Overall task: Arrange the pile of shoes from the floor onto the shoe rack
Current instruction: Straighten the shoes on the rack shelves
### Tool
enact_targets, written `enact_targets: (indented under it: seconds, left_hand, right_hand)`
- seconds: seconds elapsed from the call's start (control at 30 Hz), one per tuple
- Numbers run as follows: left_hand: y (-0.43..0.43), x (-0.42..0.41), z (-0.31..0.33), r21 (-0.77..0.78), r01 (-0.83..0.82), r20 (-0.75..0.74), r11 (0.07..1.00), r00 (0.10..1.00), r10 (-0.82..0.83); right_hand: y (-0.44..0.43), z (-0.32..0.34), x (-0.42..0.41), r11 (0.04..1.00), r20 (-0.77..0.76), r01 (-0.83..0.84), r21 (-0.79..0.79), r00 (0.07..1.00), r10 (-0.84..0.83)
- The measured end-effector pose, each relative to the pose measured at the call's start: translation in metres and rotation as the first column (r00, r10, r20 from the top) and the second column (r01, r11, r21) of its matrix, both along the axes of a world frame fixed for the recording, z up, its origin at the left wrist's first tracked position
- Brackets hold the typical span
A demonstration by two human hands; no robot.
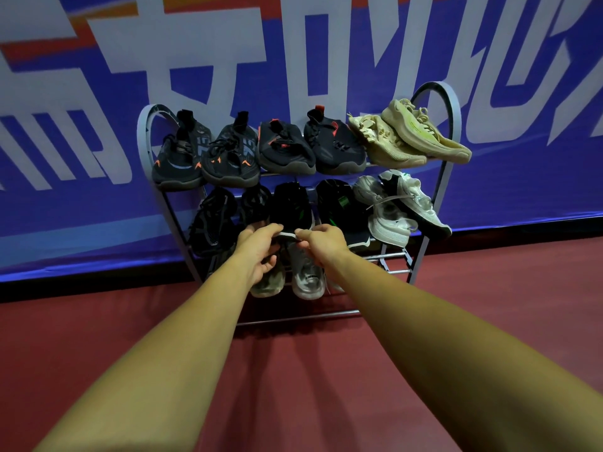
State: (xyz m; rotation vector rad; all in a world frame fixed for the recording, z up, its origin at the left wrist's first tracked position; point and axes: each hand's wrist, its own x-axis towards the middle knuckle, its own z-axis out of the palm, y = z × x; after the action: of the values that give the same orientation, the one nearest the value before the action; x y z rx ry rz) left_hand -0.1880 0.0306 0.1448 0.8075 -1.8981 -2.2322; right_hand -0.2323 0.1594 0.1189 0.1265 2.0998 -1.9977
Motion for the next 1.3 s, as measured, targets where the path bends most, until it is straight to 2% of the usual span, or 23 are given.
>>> enact_targets:
  seconds: [0.13, 0.3, 0.57, 0.9, 1.17, 1.3]
  left_hand:
    - [0.003, 0.004, 0.005, -0.043, 0.017, 0.005, 0.999, 1.000, -0.017]
    - [0.011, 0.014, 0.013, -0.085, 0.077, 0.080, 0.993, 0.994, -0.070]
    - [0.028, 0.032, 0.007, -0.137, 0.077, 0.114, 0.987, 0.992, -0.062]
    - [0.052, 0.038, 0.004, -0.118, 0.042, 0.080, 0.992, 0.996, -0.033]
    - [0.079, 0.035, -0.003, -0.207, -0.002, 0.038, 0.978, 0.999, 0.010]
    - [0.094, 0.030, -0.002, -0.237, 0.046, 0.028, 0.970, 0.999, -0.041]
  right_hand:
    - [0.005, 0.003, 0.004, 0.995, -0.022, -0.050, 0.083, 0.998, 0.052]
    - [0.016, 0.009, 0.010, 0.968, -0.114, -0.085, 0.236, 0.987, 0.114]
    - [0.044, 0.016, 0.028, 0.950, -0.123, -0.082, 0.301, 0.985, 0.124]
    - [0.078, 0.021, 0.042, 0.946, -0.119, -0.061, 0.318, 0.988, 0.103]
    - [0.100, 0.019, 0.045, 0.955, -0.137, -0.038, 0.293, 0.987, 0.081]
    - [0.116, 0.018, 0.044, 0.956, -0.134, -0.017, 0.292, 0.989, 0.058]
